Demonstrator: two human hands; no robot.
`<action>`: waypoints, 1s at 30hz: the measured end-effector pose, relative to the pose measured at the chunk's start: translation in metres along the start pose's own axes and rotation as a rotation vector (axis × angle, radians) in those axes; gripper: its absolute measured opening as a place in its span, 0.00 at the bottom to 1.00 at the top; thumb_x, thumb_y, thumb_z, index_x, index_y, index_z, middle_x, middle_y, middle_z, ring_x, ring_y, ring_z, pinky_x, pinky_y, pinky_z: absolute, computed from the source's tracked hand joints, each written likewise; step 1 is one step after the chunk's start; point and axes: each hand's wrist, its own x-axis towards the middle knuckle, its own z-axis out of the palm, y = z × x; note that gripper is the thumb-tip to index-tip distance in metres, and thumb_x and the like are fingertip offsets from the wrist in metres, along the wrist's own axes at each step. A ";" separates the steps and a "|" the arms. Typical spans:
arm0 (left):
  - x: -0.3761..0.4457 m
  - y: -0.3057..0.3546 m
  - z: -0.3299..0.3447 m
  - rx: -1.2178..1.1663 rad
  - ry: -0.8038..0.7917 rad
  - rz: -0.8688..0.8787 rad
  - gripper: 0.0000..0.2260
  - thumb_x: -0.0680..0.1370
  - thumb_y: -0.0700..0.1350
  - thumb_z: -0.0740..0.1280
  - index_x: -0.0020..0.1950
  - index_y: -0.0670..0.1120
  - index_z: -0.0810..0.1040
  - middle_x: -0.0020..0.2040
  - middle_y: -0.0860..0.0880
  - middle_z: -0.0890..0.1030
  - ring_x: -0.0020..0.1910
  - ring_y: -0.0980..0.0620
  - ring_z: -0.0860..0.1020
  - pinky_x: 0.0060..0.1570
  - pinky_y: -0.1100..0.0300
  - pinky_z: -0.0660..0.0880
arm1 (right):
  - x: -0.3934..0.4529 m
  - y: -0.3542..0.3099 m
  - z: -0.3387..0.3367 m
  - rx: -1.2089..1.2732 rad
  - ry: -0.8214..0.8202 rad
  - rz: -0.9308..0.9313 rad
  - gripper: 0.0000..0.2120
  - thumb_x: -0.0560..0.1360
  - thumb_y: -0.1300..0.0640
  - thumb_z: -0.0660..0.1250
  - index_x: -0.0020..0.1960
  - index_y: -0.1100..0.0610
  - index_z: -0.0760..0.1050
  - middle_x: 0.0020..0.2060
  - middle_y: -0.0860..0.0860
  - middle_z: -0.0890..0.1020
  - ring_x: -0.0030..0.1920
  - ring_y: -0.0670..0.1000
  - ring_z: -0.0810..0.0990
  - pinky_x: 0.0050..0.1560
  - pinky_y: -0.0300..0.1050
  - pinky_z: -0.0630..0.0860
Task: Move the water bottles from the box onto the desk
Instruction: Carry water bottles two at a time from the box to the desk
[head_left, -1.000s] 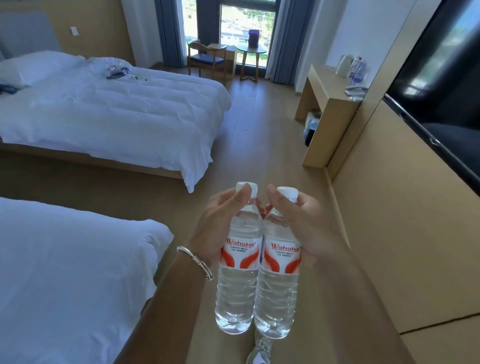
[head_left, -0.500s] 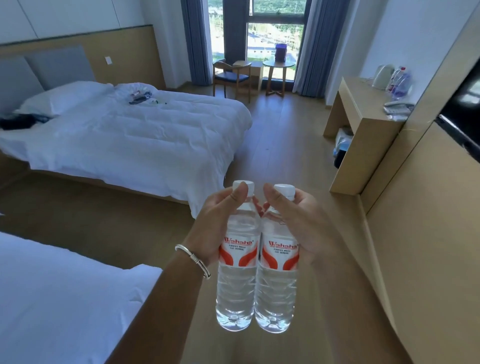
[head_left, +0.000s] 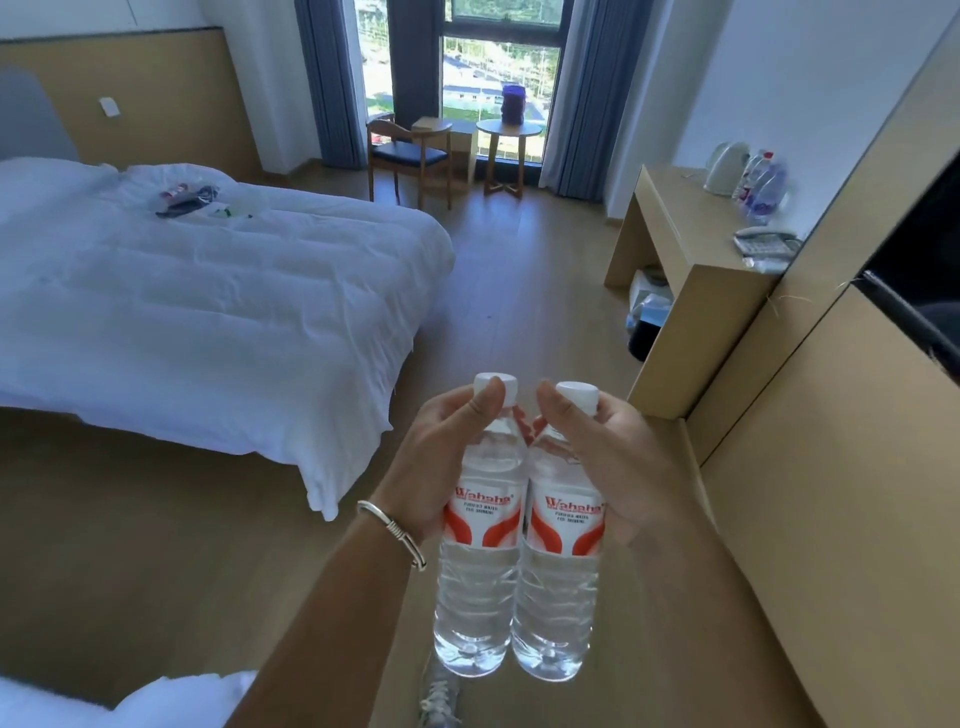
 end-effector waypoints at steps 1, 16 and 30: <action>0.020 0.002 -0.004 -0.011 -0.007 0.000 0.19 0.77 0.53 0.65 0.51 0.37 0.80 0.50 0.33 0.82 0.48 0.33 0.82 0.50 0.42 0.80 | 0.019 -0.004 -0.001 -0.012 0.003 -0.001 0.27 0.63 0.33 0.71 0.52 0.52 0.78 0.44 0.53 0.86 0.45 0.57 0.86 0.54 0.62 0.81; 0.289 0.031 -0.057 -0.101 -0.117 -0.008 0.14 0.79 0.51 0.65 0.47 0.41 0.81 0.50 0.31 0.79 0.50 0.28 0.78 0.55 0.31 0.73 | 0.277 -0.048 -0.022 0.016 0.079 -0.004 0.21 0.67 0.39 0.70 0.50 0.54 0.78 0.41 0.52 0.87 0.42 0.53 0.87 0.45 0.49 0.83; 0.537 0.032 -0.020 0.026 0.019 0.026 0.17 0.76 0.54 0.67 0.48 0.39 0.81 0.49 0.31 0.81 0.46 0.33 0.81 0.49 0.43 0.79 | 0.519 -0.065 -0.131 0.036 -0.043 -0.058 0.18 0.71 0.41 0.69 0.50 0.56 0.77 0.39 0.52 0.86 0.37 0.49 0.86 0.33 0.36 0.80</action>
